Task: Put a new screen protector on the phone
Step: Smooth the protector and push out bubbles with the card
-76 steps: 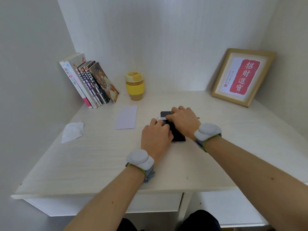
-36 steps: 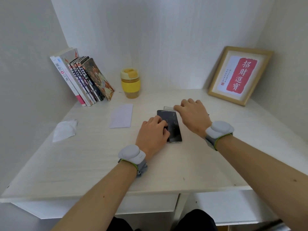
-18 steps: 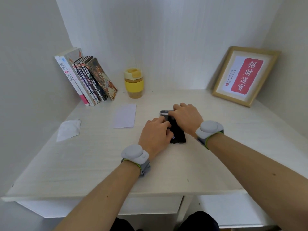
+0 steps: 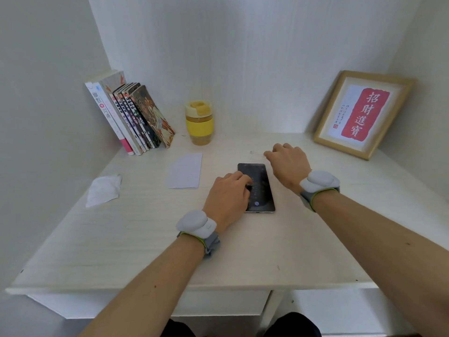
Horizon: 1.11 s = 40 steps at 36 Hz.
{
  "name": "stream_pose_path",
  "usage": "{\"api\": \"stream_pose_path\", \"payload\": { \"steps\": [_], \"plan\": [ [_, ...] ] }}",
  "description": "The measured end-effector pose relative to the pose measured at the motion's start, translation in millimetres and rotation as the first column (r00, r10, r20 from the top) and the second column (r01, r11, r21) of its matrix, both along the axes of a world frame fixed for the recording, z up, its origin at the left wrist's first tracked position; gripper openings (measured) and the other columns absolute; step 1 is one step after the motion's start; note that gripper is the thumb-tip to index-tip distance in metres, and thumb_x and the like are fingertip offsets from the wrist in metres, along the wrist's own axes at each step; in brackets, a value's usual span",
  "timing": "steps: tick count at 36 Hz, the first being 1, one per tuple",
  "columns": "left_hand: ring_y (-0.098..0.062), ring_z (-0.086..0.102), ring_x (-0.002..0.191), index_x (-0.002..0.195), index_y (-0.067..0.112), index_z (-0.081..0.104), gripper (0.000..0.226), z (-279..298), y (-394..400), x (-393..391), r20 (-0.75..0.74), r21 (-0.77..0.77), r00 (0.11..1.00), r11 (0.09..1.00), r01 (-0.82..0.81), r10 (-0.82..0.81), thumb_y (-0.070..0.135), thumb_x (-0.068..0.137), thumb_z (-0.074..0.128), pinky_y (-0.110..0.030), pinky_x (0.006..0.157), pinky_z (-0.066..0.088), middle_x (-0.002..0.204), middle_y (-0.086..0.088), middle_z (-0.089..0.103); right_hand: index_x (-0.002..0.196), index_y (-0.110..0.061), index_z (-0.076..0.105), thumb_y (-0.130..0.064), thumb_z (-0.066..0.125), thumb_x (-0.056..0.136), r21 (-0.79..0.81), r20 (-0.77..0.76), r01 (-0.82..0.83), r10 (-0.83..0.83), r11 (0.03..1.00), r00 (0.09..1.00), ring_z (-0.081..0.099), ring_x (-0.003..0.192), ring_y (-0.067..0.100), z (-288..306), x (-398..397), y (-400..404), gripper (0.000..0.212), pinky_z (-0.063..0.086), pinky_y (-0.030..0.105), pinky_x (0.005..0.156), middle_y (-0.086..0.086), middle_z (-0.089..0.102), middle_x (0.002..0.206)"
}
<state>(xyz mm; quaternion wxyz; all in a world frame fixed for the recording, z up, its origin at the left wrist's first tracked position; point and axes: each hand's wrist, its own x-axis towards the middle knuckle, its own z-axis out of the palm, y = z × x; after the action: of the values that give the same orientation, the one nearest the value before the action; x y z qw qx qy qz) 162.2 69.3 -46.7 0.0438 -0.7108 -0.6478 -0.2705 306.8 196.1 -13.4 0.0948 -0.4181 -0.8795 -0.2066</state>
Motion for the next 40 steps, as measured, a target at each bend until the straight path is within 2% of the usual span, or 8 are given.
{"api": "stream_pose_path", "payload": {
  "steps": [5,9,12,16,19,26,31,40],
  "plan": [
    [-0.019,0.052,0.107,0.115,0.012,0.057,0.029,0,0,-6,0.183,-0.030,0.982,0.999,-0.033,0.038,0.004,0.094,0.038,-0.029,0.092,0.040,0.118,-0.002,0.059,0.115,-0.017,0.060,-0.010,0.046,0.093,-0.069,-0.089,-0.056,0.049,0.996,0.995,0.053,0.090,0.025,2,5,-12,0.027,0.036,0.031,0.066,0.005,0.056,0.103],
    [-0.021,0.051,0.110,0.116,0.008,0.057,0.029,-1,-1,-11,0.219,-0.052,0.971,0.995,-0.088,0.097,0.005,0.095,0.038,-0.025,0.091,0.037,0.120,-0.005,0.058,0.119,-0.020,0.059,-0.015,0.049,0.095,-0.178,-0.161,-0.105,0.076,0.979,0.984,0.053,0.098,0.027,6,1,-23,0.027,0.037,0.032,0.072,0.006,0.057,0.109],
    [-0.022,0.049,0.118,0.127,0.008,0.052,0.037,-2,-2,-11,0.226,-0.100,0.967,0.990,-0.098,0.118,-0.001,0.093,0.038,-0.027,0.097,0.037,0.129,-0.006,0.054,0.120,-0.023,0.058,-0.014,0.051,0.095,-0.197,-0.148,-0.119,0.091,0.973,0.985,0.052,0.101,0.026,10,-2,-29,0.027,0.034,0.032,0.075,0.004,0.056,0.112],
    [-0.023,0.046,0.126,0.137,0.009,0.038,0.047,2,0,-14,0.377,-0.169,0.911,0.980,-0.109,0.167,-0.005,0.092,0.036,-0.031,0.102,0.036,0.138,-0.007,0.049,0.117,-0.023,0.062,-0.008,0.049,0.093,-0.211,-0.088,-0.133,0.117,0.968,0.989,0.052,0.102,0.025,12,-6,-35,0.031,0.037,0.033,0.080,0.003,0.059,0.113],
    [-0.023,0.044,0.129,0.142,0.012,0.033,0.059,13,5,-18,0.434,-0.207,0.892,0.978,-0.034,0.123,-0.009,0.087,0.035,-0.029,0.102,0.034,0.143,-0.004,0.046,0.121,-0.022,0.060,-0.006,0.048,0.091,-0.199,-0.023,-0.162,0.160,0.967,0.987,0.052,0.106,0.025,12,-8,-39,0.036,0.033,0.032,0.080,0.003,0.060,0.117],
    [-0.023,0.050,0.124,0.136,0.012,0.044,0.058,23,23,-26,0.359,-0.315,0.933,0.945,0.091,0.029,-0.012,0.084,0.035,-0.015,0.089,0.033,0.131,-0.002,0.060,0.115,-0.022,0.061,-0.005,0.048,0.089,-0.174,0.032,-0.246,0.255,0.953,0.966,0.052,0.100,0.024,12,-6,-50,0.034,0.025,0.029,0.072,0.000,0.060,0.109],
    [-0.020,0.050,0.124,0.132,0.009,0.046,0.056,23,23,-27,0.336,-0.313,0.942,0.945,0.097,0.014,-0.013,0.082,0.035,-0.015,0.084,0.033,0.131,-0.002,0.060,0.111,-0.023,0.064,-0.007,0.049,0.091,-0.215,0.009,-0.262,0.270,0.941,0.963,0.052,0.096,0.023,12,0,-54,0.030,0.026,0.029,0.069,-0.001,0.061,0.104],
    [-0.023,0.051,0.120,0.138,0.016,0.041,0.061,20,18,-26,0.294,-0.351,0.956,0.933,0.085,0.024,-0.011,0.084,0.034,-0.022,0.090,0.037,0.140,0.002,0.052,0.098,-0.019,0.069,-0.003,0.051,0.086,-0.234,-0.057,-0.196,0.187,0.952,0.981,0.055,0.087,0.027,14,-2,-36,0.027,0.034,0.032,0.065,0.004,0.062,0.095]
  ]
}}
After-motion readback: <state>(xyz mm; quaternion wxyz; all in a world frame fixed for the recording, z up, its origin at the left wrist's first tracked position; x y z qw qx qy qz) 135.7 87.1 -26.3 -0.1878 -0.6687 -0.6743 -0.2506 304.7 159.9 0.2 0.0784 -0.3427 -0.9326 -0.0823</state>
